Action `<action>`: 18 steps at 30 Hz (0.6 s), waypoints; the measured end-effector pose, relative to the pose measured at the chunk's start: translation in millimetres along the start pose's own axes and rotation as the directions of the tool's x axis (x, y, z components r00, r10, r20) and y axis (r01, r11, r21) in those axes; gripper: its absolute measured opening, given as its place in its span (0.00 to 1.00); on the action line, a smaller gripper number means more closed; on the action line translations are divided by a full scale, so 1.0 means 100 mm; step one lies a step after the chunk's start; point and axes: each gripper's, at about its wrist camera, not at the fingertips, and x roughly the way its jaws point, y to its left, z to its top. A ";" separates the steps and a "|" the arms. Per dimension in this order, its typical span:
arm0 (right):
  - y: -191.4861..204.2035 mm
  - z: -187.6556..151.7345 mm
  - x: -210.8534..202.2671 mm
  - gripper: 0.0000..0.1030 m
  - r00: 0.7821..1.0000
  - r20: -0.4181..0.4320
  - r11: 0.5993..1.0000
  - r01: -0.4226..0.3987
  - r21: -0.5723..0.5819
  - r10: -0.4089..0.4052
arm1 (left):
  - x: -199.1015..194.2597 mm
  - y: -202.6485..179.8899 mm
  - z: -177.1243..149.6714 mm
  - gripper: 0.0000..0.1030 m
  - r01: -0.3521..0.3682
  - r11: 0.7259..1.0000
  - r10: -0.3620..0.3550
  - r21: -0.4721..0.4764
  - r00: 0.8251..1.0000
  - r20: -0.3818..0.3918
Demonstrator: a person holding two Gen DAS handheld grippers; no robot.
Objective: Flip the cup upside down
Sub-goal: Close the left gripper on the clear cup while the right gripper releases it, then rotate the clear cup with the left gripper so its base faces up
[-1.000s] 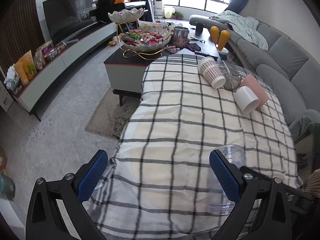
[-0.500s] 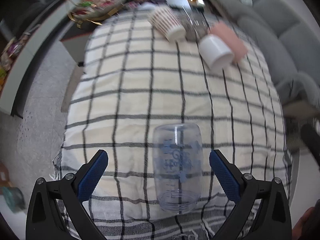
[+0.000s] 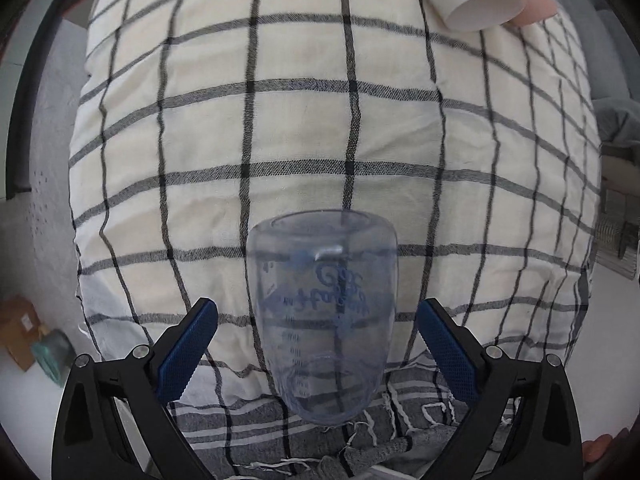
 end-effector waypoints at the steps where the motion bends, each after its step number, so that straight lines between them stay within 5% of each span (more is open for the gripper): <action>1: 0.00 0.02 0.04 0.89 1.000 -0.006 1.000 -0.003 0.002 0.004 | 0.03 0.00 0.01 0.98 -0.008 1.000 0.008 0.004 1.000 -0.016; 9: -0.04 0.11 0.35 0.89 0.998 -0.063 0.999 -0.030 0.021 0.031 | 0.27 0.01 0.24 0.90 -0.044 0.999 0.043 -0.003 0.994 -0.100; 12: -0.08 0.13 0.44 0.89 0.996 -0.082 0.999 -0.032 0.036 0.035 | 0.35 -0.03 0.31 0.72 -0.011 1.000 0.011 0.007 0.993 -0.121; 18: -0.17 0.12 0.49 0.89 0.995 -0.096 0.998 -0.023 0.055 0.028 | 0.33 -0.11 0.31 0.72 -0.015 1.000 0.017 0.020 0.995 -0.103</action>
